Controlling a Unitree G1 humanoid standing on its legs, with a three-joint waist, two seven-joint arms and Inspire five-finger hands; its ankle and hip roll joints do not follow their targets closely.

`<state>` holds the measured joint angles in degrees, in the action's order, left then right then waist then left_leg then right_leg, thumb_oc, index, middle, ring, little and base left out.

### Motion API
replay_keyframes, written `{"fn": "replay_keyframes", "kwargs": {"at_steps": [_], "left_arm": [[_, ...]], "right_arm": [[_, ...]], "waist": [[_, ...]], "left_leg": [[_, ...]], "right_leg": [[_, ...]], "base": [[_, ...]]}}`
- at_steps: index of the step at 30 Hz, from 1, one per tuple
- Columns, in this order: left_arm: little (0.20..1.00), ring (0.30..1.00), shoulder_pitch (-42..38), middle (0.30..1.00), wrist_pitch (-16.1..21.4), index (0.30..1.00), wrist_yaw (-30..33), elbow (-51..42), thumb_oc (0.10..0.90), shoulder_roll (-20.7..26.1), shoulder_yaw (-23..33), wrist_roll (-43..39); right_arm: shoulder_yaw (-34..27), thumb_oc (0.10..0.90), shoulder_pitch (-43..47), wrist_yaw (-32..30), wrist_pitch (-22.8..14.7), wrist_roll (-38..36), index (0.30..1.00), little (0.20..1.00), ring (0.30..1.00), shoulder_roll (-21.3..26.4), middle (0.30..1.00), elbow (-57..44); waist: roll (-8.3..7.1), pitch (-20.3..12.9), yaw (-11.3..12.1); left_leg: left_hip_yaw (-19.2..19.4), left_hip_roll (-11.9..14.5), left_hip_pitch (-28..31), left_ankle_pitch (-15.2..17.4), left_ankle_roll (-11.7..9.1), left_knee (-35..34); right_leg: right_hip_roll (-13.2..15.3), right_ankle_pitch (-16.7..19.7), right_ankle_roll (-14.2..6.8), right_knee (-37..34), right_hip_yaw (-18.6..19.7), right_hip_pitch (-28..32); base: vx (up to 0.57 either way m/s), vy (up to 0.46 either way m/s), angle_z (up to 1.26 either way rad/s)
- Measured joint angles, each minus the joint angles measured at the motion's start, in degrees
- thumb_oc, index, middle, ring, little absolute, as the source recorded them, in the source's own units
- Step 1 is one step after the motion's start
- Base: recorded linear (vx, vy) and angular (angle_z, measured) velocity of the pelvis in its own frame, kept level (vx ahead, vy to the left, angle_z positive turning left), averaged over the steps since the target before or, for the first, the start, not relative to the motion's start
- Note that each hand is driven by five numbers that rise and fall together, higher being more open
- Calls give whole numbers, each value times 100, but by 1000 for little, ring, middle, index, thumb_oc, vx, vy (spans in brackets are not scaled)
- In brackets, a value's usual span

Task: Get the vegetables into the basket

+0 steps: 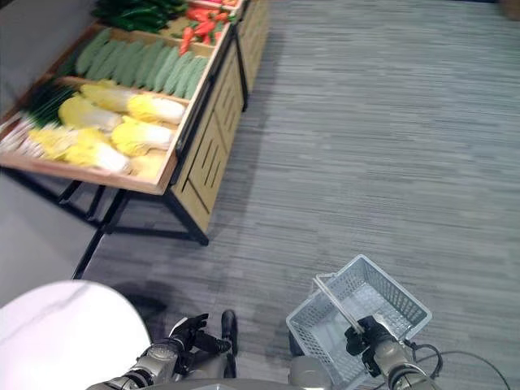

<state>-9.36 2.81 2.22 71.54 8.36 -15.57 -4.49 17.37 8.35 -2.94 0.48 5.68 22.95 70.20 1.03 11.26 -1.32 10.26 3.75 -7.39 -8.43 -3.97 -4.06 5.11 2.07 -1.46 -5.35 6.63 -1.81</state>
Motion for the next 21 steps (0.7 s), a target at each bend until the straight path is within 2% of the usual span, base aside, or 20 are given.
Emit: {"fn": "replay_keyframes", "kwargs": {"at_steps": [1,2,3,7,10,13,15,16,17,18,19,21], "left_arm": [[1000,1000,6,1000,-3,1000,7,10,900,23,4,0],[1000,1000,49,1000,-5,1000,36,0,900,113,29,1],[1000,1000,52,1000,-5,1000,37,-12,900,201,36,1],[1000,1000,81,1000,-14,1000,49,-51,900,434,38,2],[1000,1000,168,1000,-21,1000,79,-139,900,582,40,16],[1000,1000,211,1000,-53,1000,38,-147,900,604,38,21],[1000,1000,240,1000,-69,1000,11,-190,900,579,35,41],[1000,1000,247,1000,-67,1000,14,-198,900,575,39,122],[1000,1000,284,1000,-72,1000,16,-196,900,577,43,126],[1000,1000,333,1000,-75,1000,13,-187,900,609,52,125],[1000,1000,375,1000,-88,1000,16,-115,900,622,72,125],[1000,1000,457,1000,-122,1000,24,-125,900,597,176,127]], "right_arm": [[-9,400,1,2,0,-1,300,300,300,-30,300,-1],[-11,400,-11,-20,-5,-2,300,300,300,-102,300,-63],[-10,400,-16,-17,-4,-2,300,300,300,-146,300,-87],[-48,400,67,-42,42,2,300,300,300,-302,300,23],[-75,400,140,-23,12,-3,300,300,300,-397,300,-3],[-114,400,232,29,-78,-7,300,300,300,-502,300,-4],[-125,400,227,45,-114,-9,300,300,300,-537,300,-8],[-131,400,185,66,-124,-39,300,300,300,-561,300,13],[-128,400,144,75,-99,-88,300,300,300,-576,300,13],[-129,400,83,73,-79,-137,300,300,300,-616,300,13],[-135,400,18,66,-79,-164,300,300,300,-653,300,18],[-132,400,-17,64,-67,-181,300,300,300,-629,300,6]], "waist": [[-34,-17,12],[-68,-38,20],[-86,-49,21],[-118,-72,91],[-113,-85,111],[-138,-84,130],[-165,-102,127],[-228,-137,178],[-293,-195,194],[-436,-309,183],[-492,-373,151],[-472,-412,3]], "left_leg": [[119,-36,18,0,186,-20],[326,-118,68,33,413,-48],[386,-204,114,42,494,-85],[618,-378,270,108,613,-100],[838,-321,483,247,580,-106],[1223,-174,609,440,500,-143],[1396,-92,689,488,544,-142],[1476,-67,729,503,538,-142],[1536,-72,733,512,527,-144],[1592,-124,731,536,469,-142],[1575,-103,727,529,418,-142],[1550,-23,738,498,368,-141]], "right_leg": [[63,-15,-8,2,3,-28],[202,44,-236,14,-10,6],[317,135,-378,30,-15,141],[517,213,-652,44,-34,284],[461,215,-744,164,-141,281],[341,276,-773,432,-1043,54],[325,340,-737,507,-1656,-19],[373,270,-657,584,-2138,-57],[440,186,-562,673,-2256,-104],[588,72,-552,705,-2282,-158],[556,36,-646,625,-2217,-160],[467,106,-599,668,-2243,-117]], "base": [[42,114,-70],[116,239,-60],[98,180,-49],[71,151,-27],[23,138,-46],[11,113,-70],[40,95,-47],[58,42,-31],[167,60,-37],[176,33,-32],[154,13,-22],[32,7,-5]]}}
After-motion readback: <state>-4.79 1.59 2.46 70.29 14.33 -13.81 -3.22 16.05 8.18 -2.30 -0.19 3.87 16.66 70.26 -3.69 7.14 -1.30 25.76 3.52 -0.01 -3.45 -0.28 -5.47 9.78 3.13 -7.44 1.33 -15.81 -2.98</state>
